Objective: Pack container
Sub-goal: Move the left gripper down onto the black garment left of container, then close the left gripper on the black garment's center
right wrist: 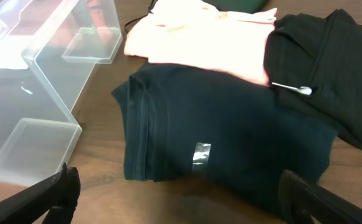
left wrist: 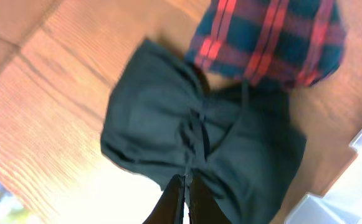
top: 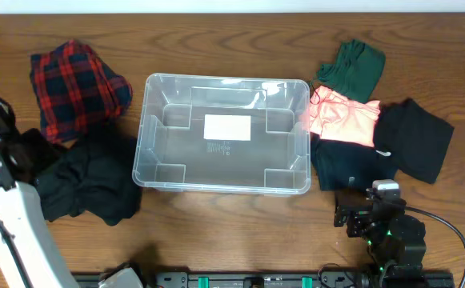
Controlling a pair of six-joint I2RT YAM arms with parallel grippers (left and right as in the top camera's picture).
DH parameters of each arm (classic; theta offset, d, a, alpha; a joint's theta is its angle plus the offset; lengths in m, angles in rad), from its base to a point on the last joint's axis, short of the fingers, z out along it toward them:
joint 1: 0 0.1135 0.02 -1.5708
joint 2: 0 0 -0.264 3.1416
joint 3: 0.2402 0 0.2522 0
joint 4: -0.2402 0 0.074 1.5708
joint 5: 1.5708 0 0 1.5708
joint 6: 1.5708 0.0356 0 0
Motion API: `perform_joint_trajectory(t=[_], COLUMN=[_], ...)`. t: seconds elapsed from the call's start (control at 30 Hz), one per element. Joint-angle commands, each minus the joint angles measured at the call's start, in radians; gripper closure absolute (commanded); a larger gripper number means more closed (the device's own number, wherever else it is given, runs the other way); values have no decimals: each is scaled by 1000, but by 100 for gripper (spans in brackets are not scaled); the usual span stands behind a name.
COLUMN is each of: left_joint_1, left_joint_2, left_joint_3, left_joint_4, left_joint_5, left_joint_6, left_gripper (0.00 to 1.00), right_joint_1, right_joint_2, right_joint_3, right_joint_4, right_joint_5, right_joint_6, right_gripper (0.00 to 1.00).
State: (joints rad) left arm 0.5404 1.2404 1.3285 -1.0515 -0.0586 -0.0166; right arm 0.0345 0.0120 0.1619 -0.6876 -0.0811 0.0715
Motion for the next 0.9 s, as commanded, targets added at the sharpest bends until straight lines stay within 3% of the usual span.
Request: perform_joint_trajectory(t=[0.0, 0.03, 0.07, 0.13, 0.2, 0.23, 0.33, 0.47, 0.53, 0.73, 0.8, 0.87], left_joint_1=[-3, -3, -3, -3, -3, -3, -2, -1, -1, -1, -1, -1], left_joint_2=[97, 141, 181, 254, 341, 378, 486, 598, 637, 701, 704, 702], left_joint_3=[-3, -7, -11, -21, -27, -27, -27, -27, -27, -27, -27, -27], left_joint_4=[-38, -52, -62, -68, -61, -56, -16, 72, 105, 139, 137, 134], left_joint_5=[-1, 0, 0, 12, 61, 71, 70, 71, 71, 71, 71, 74], left_joint_6=[-35, -38, -40, -40, -40, -40, -36, -36, -36, -29, -29, -29], left_gripper=[94, 93, 85, 67, 41, 35, 33, 33, 38, 74, 92, 94], right_joint_1=[-7, -7, -7, -7, -7, -7, -7, -7, -7, -7, -7, -7], right_joint_2=[-6, -6, -6, -6, -6, -6, -6, -6, -6, -6, -6, -6], right_joint_3=[-2, -2, -2, -2, -2, -2, -2, -2, -2, -2, -2, -2], right_joint_4=[-8, -8, -8, -8, -8, -8, -8, -8, -8, -8, -8, -8], right_joint_5=[2, 2, 2, 2, 2, 2, 2, 2, 2, 2, 2, 2], right_joint_6=[10, 10, 10, 10, 10, 10, 10, 10, 10, 10, 10, 10], right_gripper=[1, 1, 1, 1, 1, 1, 1, 1, 1, 1, 1, 1])
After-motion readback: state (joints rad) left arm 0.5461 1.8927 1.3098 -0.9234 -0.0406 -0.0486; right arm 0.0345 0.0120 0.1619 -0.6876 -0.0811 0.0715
